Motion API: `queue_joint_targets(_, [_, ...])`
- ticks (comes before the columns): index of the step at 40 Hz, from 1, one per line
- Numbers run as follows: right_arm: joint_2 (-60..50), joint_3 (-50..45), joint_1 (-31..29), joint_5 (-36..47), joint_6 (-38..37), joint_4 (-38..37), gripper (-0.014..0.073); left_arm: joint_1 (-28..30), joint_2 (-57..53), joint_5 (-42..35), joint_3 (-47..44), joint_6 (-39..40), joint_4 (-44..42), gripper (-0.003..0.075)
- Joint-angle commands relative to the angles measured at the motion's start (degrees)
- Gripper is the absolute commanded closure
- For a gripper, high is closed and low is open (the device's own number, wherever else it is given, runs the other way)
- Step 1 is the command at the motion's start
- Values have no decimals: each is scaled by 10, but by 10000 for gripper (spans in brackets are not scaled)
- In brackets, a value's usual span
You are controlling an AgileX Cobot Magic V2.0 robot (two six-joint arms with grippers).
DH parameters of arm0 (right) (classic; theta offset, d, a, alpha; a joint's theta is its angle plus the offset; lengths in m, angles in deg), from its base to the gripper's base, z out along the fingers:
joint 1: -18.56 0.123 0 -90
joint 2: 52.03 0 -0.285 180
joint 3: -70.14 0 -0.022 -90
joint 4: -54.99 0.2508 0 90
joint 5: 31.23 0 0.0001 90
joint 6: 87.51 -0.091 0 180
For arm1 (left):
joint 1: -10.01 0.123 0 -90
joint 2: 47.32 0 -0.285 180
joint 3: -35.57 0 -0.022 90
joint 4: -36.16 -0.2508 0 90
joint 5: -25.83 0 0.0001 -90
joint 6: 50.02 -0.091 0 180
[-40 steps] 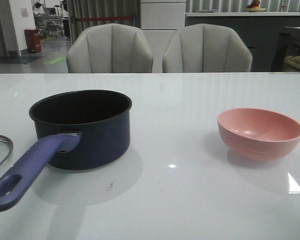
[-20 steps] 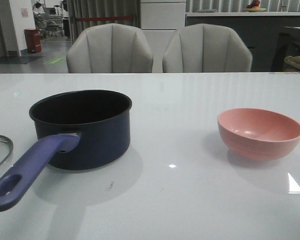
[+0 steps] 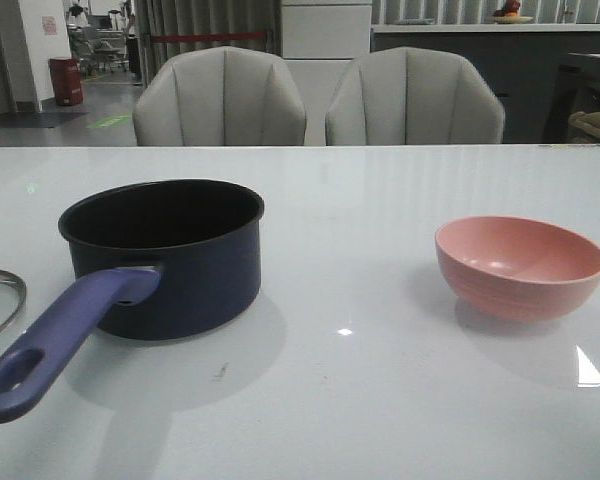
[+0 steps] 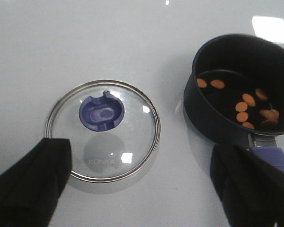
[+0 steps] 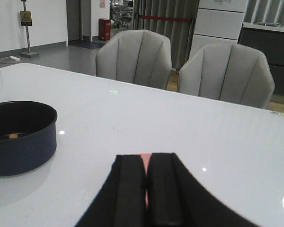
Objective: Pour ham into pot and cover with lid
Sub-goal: 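Release the bowl and withdraw the right gripper upward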
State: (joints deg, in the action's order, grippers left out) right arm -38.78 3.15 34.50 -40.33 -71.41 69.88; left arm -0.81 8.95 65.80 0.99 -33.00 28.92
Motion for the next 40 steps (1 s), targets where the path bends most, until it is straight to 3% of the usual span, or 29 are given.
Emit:
queue_joint_targets(1, [6, 16, -1, 42, 6, 4, 425, 5, 61, -21, 44, 7, 13, 82])
queue_joint_targets(10, [6, 16, -1, 42, 6, 4, 425, 71, 166, -15, 94, 7, 46, 82])
queue_joint_targets(15, [6, 16, -1, 42, 6, 4, 425, 108, 227, 27, 127, -4, 49, 82])
queue_joint_targets(21, [6, 16, -1, 42, 6, 4, 425, 111, 294, 65, 166, -57, 75, 82])
queue_joint_targets(40, [6, 16, -1, 42, 6, 4, 425, 136, 433, 124, 255, -87, 94, 82])
